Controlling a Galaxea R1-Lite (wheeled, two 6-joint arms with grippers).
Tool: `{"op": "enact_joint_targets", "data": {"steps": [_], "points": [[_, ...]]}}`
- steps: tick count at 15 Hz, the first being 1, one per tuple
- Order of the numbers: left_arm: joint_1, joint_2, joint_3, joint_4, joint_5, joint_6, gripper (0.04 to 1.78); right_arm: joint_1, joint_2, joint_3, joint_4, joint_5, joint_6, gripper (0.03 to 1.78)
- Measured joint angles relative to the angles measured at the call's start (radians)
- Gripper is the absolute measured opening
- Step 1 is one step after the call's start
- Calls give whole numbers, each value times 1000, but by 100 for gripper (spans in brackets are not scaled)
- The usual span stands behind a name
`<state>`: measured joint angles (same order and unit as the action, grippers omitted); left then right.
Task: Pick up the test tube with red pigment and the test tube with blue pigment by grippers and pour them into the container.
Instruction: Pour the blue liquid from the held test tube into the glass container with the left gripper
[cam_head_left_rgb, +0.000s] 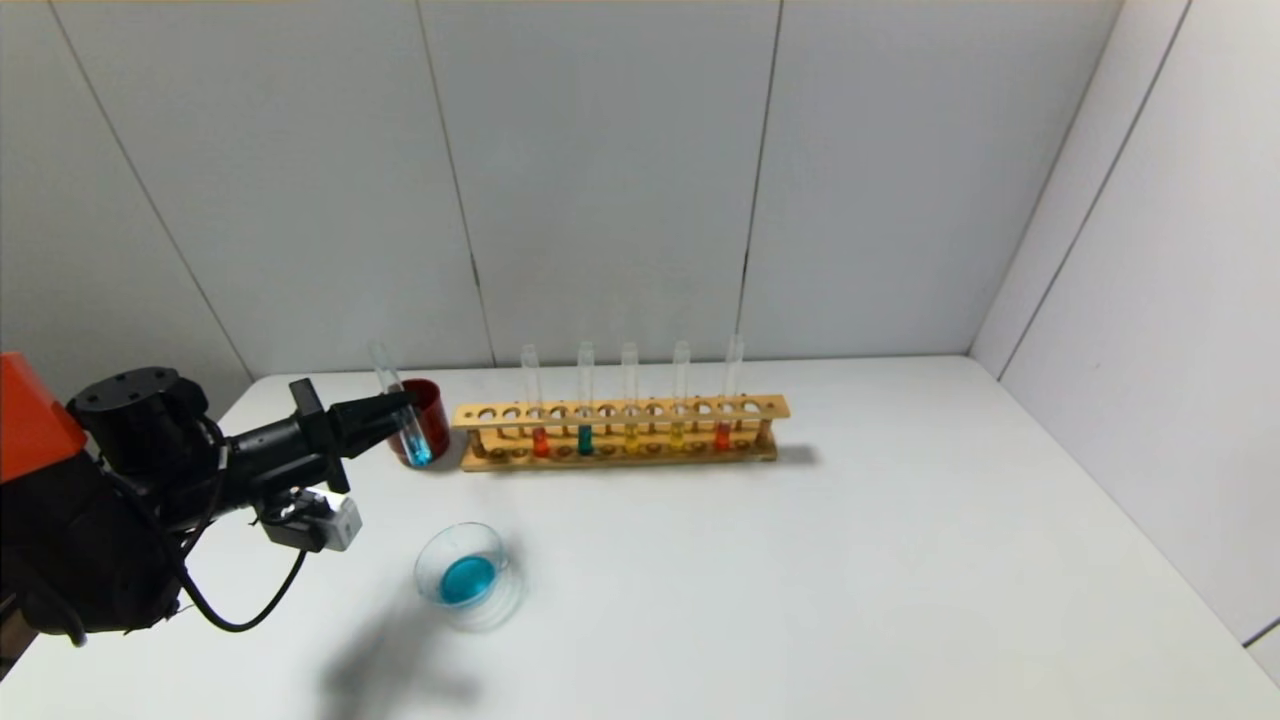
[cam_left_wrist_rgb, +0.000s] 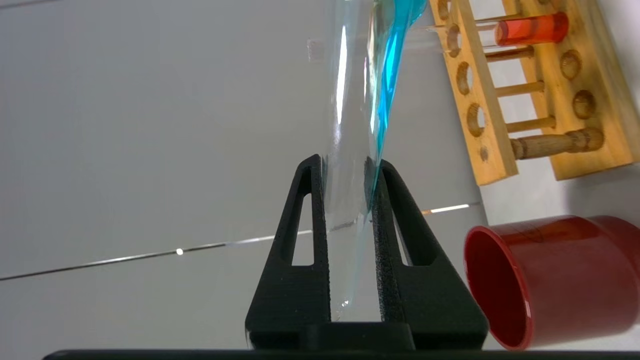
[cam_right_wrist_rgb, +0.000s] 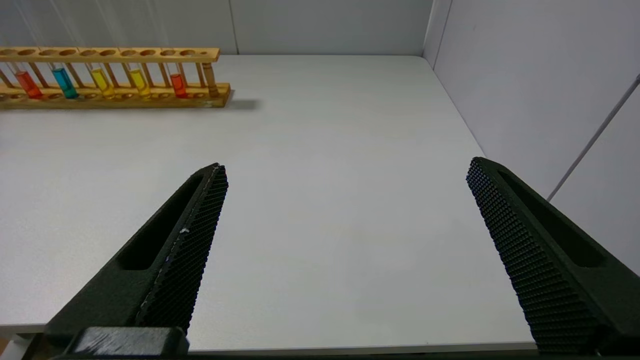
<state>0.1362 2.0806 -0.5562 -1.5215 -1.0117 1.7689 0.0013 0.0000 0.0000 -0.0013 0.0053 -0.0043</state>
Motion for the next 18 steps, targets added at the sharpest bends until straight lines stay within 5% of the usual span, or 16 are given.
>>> {"op": "enact_joint_targets", "data": {"steps": [18], "points": [[1,11,-56,0,-36,49,30,0,0,0,0,0,0,175]]}}
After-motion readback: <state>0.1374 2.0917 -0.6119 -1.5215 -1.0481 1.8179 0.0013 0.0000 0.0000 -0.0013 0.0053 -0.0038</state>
